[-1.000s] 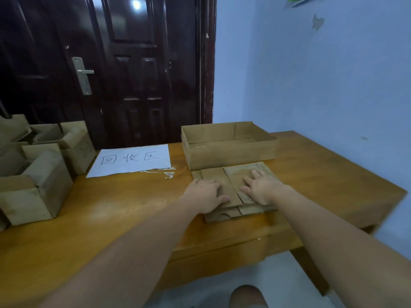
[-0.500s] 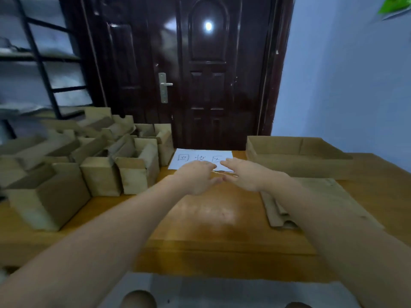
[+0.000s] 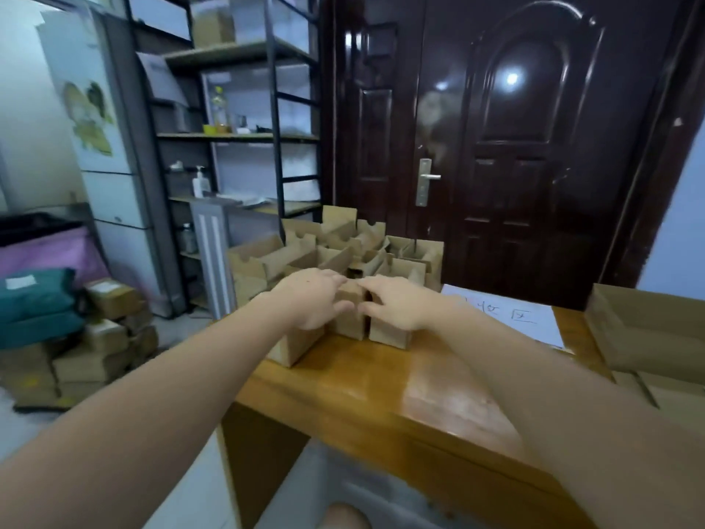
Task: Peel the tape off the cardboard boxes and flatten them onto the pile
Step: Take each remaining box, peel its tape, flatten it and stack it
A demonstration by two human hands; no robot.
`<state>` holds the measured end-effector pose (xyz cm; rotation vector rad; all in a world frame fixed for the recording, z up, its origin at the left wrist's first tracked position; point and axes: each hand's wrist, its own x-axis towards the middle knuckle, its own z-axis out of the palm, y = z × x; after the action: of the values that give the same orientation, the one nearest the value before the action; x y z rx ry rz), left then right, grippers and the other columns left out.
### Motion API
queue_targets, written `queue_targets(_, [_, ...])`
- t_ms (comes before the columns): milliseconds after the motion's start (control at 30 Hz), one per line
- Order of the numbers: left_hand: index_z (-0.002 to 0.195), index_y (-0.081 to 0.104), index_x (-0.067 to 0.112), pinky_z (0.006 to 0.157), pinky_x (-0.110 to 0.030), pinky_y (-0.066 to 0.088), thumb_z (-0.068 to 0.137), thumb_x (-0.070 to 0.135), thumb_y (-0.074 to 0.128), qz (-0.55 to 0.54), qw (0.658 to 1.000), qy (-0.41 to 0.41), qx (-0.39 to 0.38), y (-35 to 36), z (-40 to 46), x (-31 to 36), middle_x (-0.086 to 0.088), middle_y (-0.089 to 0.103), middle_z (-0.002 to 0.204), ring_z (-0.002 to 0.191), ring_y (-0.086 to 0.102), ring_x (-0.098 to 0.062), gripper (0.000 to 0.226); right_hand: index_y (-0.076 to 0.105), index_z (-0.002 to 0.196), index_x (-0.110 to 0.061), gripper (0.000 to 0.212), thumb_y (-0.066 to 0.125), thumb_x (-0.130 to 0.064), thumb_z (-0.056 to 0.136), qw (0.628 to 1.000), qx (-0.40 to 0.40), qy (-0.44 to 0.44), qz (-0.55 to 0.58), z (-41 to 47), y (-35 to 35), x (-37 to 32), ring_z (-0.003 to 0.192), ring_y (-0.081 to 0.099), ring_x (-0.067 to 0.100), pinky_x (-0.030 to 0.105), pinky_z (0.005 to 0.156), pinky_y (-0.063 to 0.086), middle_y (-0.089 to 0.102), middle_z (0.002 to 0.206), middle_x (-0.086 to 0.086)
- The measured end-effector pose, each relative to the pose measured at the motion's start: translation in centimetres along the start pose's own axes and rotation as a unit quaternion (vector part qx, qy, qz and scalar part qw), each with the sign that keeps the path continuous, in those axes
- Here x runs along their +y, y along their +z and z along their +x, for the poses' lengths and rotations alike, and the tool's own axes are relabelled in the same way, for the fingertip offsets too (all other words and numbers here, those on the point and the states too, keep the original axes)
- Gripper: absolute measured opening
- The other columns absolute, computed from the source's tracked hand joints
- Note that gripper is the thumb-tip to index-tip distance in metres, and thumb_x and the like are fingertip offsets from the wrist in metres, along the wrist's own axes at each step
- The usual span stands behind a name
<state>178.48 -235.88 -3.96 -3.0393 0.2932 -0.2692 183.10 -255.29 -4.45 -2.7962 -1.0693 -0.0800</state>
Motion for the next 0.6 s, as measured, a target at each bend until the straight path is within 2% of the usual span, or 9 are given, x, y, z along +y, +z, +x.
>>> queue_targets(200, [0.141, 0.051, 0.019, 0.1, -0.042, 0.049, 0.101, 0.058, 0.045, 0.028, 0.995, -0.086, -0.045, 2.1, -2.7, -6.9, -0.005, 0.058, 0.139, 0.121, 0.056, -0.027, 0.057, 0.025, 0.161, -0.021, 0.064, 0.045, -0.045, 0.105, 0.997, -0.018, -0.058, -0.045, 6.3, 2.9, -6.8, 0.153, 0.024, 0.027, 0.044, 0.123, 0.026, 0.025, 0.167, 0.006])
queue_targets(333, [0.137, 0.054, 0.016, 0.1, -0.041, 0.048, 0.101, 0.053, 0.044, 0.023, 0.991, -0.103, -0.08, 4.0, -2.9, -8.4, -0.007, 0.06, 0.133, 0.119, 0.057, -0.027, 0.053, 0.024, 0.161, -0.017, 0.06, 0.046, -0.021, 0.106, 0.992, -0.031, -0.078, -0.094, 9.1, 4.8, -8.3, 0.156, 0.01, 0.028, 0.045, 0.125, 0.019, 0.017, 0.169, 0.01])
queue_targets(467, [0.11, 0.053, 0.019, 0.086, -0.042, 0.053, 0.104, 0.031, 0.046, 0.018, 0.993, -0.104, -0.043, 5.4, -2.6, -8.9, -0.004, 0.06, 0.111, 0.099, 0.058, -0.024, 0.016, 0.051, 0.145, -0.021, 0.045, 0.048, -0.009, 0.102, 0.988, 0.033, -0.083, -0.124, 10.4, 6.6, -7.9, 0.153, 0.021, 0.028, 0.049, 0.125, 0.013, 0.046, 0.154, 0.007])
queue_targets(533, [0.104, 0.051, 0.021, 0.08, -0.041, 0.055, 0.104, 0.023, 0.05, 0.021, 0.994, -0.107, -0.029, 5.3, -2.8, -9.1, 0.0, 0.058, 0.101, 0.089, 0.058, -0.021, 0.003, 0.061, 0.133, -0.023, 0.037, 0.053, -0.009, 0.1, 0.986, 0.071, -0.081, -0.129, 10.4, 7.1, -7.4, 0.145, 0.035, 0.028, 0.05, 0.124, 0.017, 0.059, 0.14, 0.006])
queue_targets(600, [0.103, 0.051, 0.021, 0.077, -0.037, 0.053, 0.103, 0.018, 0.052, 0.026, 0.995, -0.096, -0.029, 4.9, -3.1, -9.4, 0.004, 0.052, 0.092, 0.085, 0.056, -0.019, 0.003, 0.064, 0.126, -0.023, 0.03, 0.057, -0.012, 0.099, 0.982, 0.092, -0.079, -0.148, 9.9, 7.1, -6.8, 0.132, 0.047, 0.03, 0.049, 0.12, 0.026, 0.065, 0.127, 0.007])
